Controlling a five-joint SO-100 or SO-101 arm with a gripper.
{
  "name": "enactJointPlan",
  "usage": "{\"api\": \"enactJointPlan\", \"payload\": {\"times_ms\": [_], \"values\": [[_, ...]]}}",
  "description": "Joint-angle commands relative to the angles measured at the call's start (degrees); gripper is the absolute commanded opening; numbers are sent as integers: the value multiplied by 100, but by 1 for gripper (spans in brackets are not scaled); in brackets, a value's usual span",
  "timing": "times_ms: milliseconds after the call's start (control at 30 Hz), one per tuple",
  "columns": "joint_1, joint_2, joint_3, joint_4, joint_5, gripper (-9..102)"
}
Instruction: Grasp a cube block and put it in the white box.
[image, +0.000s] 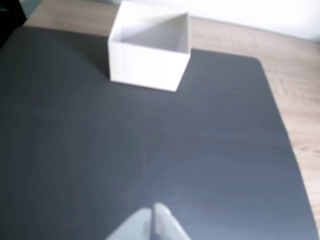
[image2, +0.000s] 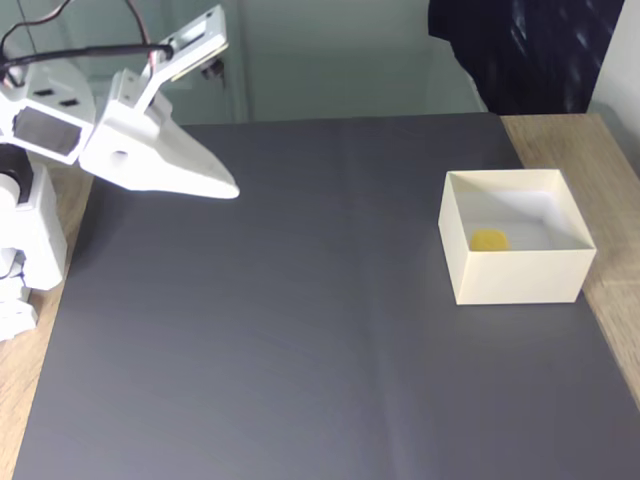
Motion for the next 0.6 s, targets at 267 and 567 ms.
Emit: {"api": "enactJointPlan", "payload": {"times_ms": [267,567], "values": [[123,246,536,132,35,0],[123,246,1107,229,97,0]]}}
